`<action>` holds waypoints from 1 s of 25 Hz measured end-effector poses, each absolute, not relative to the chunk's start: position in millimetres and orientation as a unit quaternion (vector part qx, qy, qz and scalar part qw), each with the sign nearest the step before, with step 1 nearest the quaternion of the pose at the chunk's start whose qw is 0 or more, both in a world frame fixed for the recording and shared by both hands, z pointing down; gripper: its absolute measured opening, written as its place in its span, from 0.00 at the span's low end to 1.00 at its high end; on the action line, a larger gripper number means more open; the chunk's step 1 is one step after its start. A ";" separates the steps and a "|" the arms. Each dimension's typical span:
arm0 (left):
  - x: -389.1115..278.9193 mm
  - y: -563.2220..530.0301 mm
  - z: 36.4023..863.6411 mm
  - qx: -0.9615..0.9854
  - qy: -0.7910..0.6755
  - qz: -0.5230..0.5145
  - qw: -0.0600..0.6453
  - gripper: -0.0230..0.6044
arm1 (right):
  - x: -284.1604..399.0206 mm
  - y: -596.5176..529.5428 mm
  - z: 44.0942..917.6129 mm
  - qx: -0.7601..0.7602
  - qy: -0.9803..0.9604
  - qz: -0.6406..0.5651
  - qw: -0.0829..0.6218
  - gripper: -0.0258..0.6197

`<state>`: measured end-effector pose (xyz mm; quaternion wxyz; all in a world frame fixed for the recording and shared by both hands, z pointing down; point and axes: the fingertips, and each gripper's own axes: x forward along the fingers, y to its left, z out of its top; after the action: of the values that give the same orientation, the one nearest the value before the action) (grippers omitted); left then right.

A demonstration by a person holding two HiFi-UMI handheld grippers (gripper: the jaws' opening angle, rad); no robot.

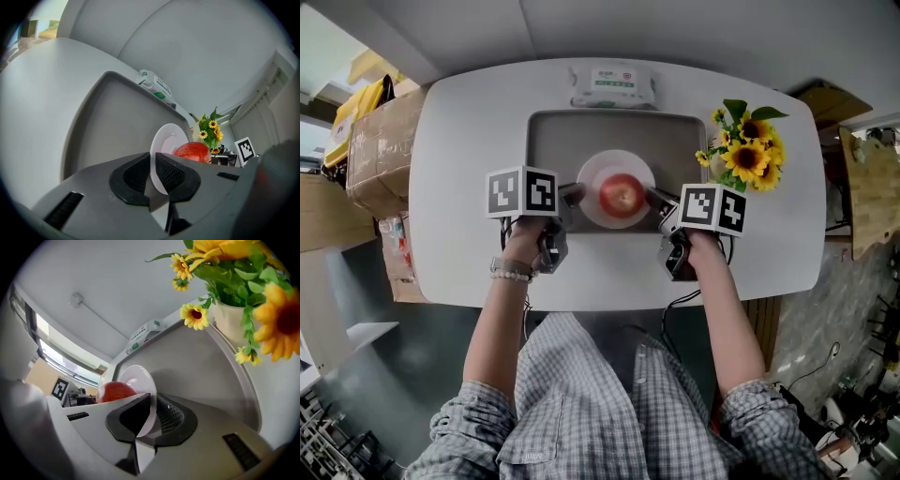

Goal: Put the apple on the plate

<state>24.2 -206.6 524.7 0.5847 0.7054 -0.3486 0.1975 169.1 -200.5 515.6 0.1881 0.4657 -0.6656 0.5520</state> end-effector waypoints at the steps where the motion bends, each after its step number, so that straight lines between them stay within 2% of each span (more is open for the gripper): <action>1: 24.2 -207.2 526.4 0.704 -0.348 0.201 0.585 0.10 | 169.0 -201.2 517.5 0.465 -0.665 0.552 0.191 0.12; 19: 27.4 -213.2 536.6 0.705 -0.341 0.200 0.589 0.10 | 167.2 -206.0 532.0 0.459 -0.659 0.552 0.225 0.12; 25: 29.2 -212.9 530.7 0.719 -0.333 0.196 0.578 0.15 | 171.0 -208.6 530.6 0.461 -0.663 0.547 0.222 0.12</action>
<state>29.2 -212.9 530.7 0.5778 0.7189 -0.3329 0.1963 171.0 -208.6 530.6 0.2218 0.4607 -0.6630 0.5467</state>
